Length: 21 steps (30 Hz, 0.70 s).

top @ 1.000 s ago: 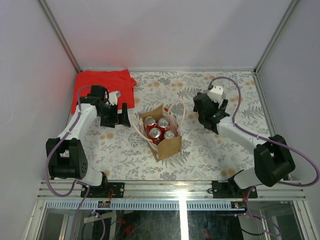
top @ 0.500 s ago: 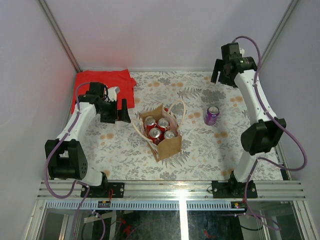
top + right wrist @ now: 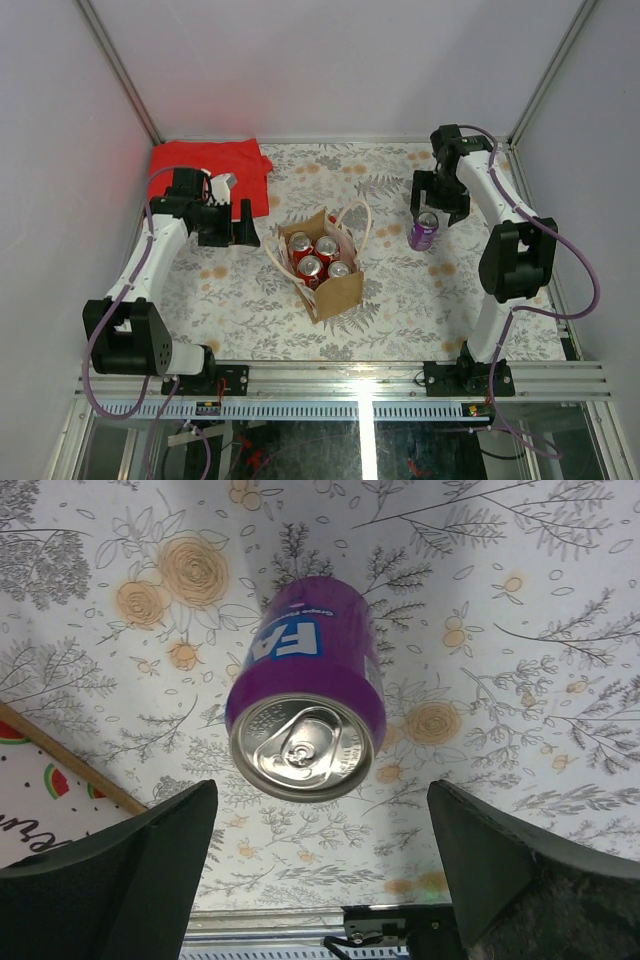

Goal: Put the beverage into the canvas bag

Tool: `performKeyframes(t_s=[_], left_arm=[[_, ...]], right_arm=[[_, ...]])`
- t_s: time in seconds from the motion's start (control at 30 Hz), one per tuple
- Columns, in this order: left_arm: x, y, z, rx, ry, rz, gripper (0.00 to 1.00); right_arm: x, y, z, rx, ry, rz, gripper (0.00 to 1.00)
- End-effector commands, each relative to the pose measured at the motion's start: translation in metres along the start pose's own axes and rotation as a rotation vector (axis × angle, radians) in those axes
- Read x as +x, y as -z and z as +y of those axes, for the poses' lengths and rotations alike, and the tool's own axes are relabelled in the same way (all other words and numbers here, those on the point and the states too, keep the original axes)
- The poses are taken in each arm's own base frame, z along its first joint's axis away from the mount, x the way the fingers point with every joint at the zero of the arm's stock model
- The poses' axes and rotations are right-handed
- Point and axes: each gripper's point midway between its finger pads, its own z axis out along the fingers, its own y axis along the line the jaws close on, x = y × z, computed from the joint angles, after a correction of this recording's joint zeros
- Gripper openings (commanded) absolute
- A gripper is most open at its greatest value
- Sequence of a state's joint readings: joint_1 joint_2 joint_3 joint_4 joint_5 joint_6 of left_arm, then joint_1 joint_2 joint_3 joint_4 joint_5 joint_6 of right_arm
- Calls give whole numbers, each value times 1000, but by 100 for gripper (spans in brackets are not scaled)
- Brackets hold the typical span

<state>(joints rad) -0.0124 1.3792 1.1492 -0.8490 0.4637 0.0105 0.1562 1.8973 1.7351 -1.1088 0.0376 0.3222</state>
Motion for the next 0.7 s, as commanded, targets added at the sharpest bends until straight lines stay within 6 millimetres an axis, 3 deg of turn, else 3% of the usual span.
performKeyframes(t_s=[0.0,0.3,0.67], left_arm=[[0,3,-6,18,-12,-28,100],[-2,4,-7,26,-14,-31,100],[-7,3,-8,27,-12,-33,100]], right_arm=[[-1,13,15,-95,36,-25,94],[2,-15,10,-52,37,24,92],[4,-34,10,-31,25,71,82]])
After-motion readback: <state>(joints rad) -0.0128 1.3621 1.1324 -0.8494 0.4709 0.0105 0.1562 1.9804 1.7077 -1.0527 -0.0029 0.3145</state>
